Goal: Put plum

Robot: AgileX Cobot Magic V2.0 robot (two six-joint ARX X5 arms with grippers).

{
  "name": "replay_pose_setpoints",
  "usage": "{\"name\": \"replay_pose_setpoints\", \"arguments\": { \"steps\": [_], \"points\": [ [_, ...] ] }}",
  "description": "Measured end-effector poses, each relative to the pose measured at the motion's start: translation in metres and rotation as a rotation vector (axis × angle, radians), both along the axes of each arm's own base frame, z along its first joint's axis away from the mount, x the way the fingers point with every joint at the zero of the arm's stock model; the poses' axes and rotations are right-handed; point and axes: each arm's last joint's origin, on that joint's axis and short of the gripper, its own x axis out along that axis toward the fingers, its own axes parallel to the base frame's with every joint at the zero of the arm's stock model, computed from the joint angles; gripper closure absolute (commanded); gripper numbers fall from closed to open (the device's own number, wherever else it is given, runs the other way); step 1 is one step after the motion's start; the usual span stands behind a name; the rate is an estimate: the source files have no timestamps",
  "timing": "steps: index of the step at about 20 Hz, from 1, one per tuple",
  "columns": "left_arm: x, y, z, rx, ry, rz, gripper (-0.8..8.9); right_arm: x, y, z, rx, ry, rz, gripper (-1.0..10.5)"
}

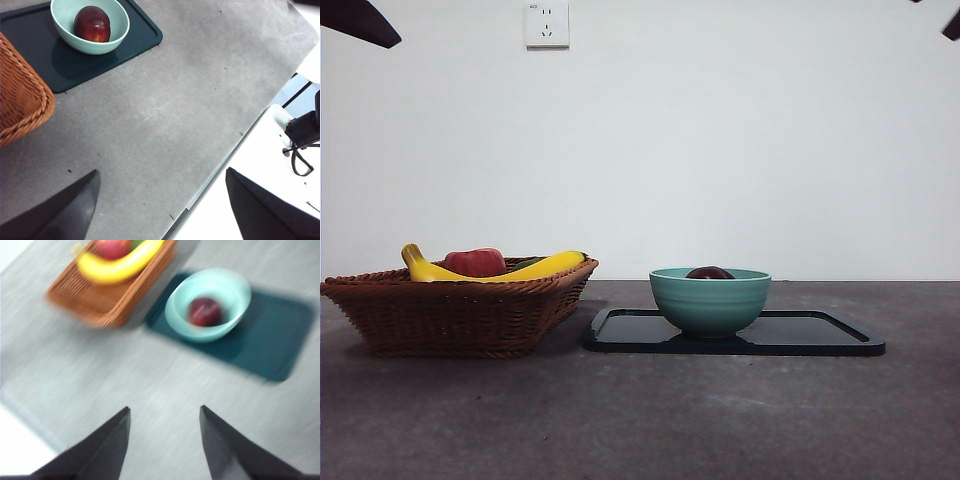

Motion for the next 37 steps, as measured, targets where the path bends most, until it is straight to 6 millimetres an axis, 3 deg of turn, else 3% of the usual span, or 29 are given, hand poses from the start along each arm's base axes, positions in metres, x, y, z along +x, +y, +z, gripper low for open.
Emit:
{"name": "replay_pose_setpoints", "arguments": {
  "steps": [6, 25, 31, 37],
  "points": [
    [0.000, 0.000, 0.000, 0.000, 0.000, 0.000, 4.11, -0.021, -0.006, -0.014, 0.029, 0.031, 0.040, 7.3],
    [0.005, -0.003, 0.004, -0.038, -0.041, 0.009, 4.10, -0.021, -0.006, -0.014, 0.033, 0.035, 0.037, 7.3],
    [0.050, -0.036, 0.014, -0.033, -0.044, 0.040, 4.09, -0.021, -0.006, -0.014, 0.033, 0.035, 0.036, 7.3],
    [0.127, -0.092, 0.033, 0.018, -0.064, 0.017, 4.09, -0.021, -0.006, -0.014, 0.033, 0.035, 0.036, 7.3]
  ]
}}
